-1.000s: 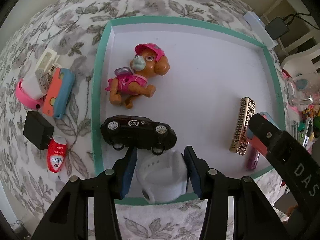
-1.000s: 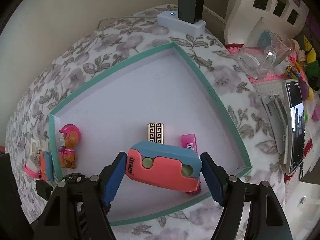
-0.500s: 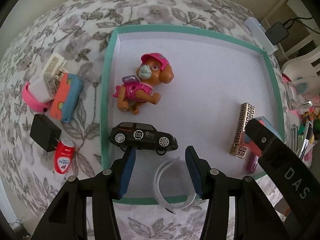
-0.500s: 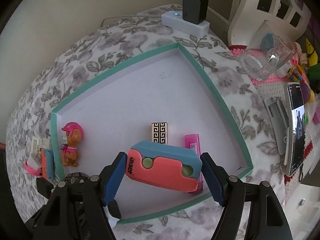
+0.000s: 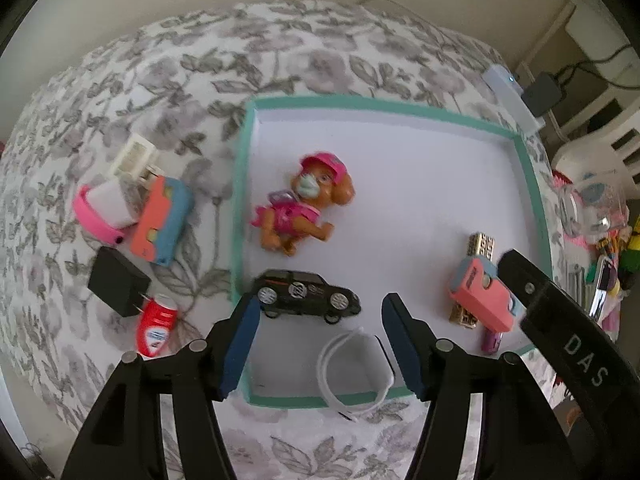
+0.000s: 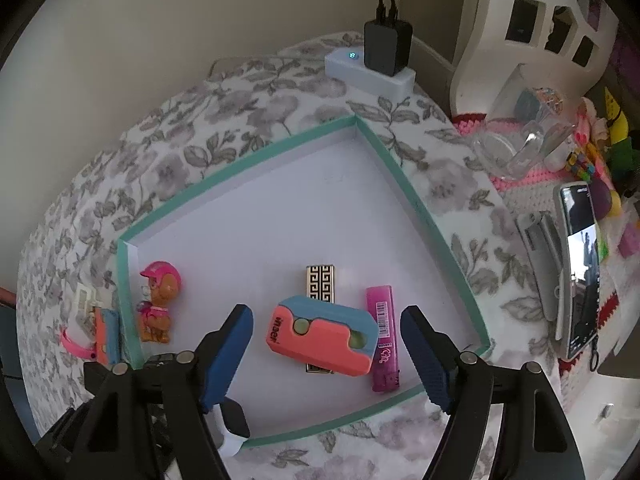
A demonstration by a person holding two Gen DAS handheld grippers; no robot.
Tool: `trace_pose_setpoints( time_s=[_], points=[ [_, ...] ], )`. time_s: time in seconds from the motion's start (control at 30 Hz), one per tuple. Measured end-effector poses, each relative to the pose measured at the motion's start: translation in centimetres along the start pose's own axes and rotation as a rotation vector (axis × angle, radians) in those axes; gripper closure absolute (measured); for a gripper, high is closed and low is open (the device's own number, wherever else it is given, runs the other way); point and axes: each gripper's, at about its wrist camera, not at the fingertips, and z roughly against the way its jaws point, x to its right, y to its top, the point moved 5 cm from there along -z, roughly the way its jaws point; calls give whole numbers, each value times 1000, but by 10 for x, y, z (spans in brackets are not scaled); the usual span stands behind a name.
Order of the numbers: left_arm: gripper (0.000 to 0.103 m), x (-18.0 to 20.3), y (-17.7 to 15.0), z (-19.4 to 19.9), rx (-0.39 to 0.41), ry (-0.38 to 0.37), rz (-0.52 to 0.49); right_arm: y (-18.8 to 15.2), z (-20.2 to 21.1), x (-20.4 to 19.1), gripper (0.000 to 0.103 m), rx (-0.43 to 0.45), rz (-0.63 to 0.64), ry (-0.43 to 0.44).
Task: Organize rigid objects
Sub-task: 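Release the smartwatch into the tray with the left tool while the right tool releases the block, then move the right tool to the red-and-white LION tube while the left tool approaches the black charger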
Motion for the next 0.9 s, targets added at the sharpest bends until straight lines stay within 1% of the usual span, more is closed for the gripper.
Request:
trace_pose_setpoints(
  time_s=[0.1, 0.17, 0.2, 0.27, 0.3, 0.4, 0.5, 0.57, 0.6, 0.63, 0.87, 0.9],
  points=[
    [38, -11, 7, 11, 30, 7, 30, 3, 10, 0, 24, 29, -2, 1],
    [33, -20, 13, 16, 54, 18, 58, 5, 17, -1, 24, 51, 1, 0],
    [26, -24, 15, 15, 65, 24, 68, 6, 20, -1, 24, 61, 4, -2],
    [24, -32, 18, 19, 88, 35, 93, 7, 28, -3, 24, 84, 12, -7],
    [23, -39, 21, 19, 96, 70, 110, 8, 31, -4, 24, 94, 16, -7],
    [12, -53, 24, 27, 119, 86, 145, 9, 41, -7, 19, 124, 25, -8],
    [8, -67, 27, 31, 134, 103, 174, 9, 48, -11, 18, 149, 43, -10],
    [7, -76, 28, 33, 135, 106, 193, 8, 51, -15, 15, 159, 55, -10],
    [7, -79, 28, 33, 136, 108, 201, 8, 51, -17, 11, 162, 61, -9],
    [7, -82, 29, 33, 137, 112, 209, 7, 52, -19, 9, 166, 69, -9],
    [7, -107, 30, 43, 158, 152, 242, 1, 48, -32, 9, 161, 116, -16],
    [7, -111, 30, 44, 160, 156, 244, 0, 47, -34, 7, 159, 121, -16]
  ],
)
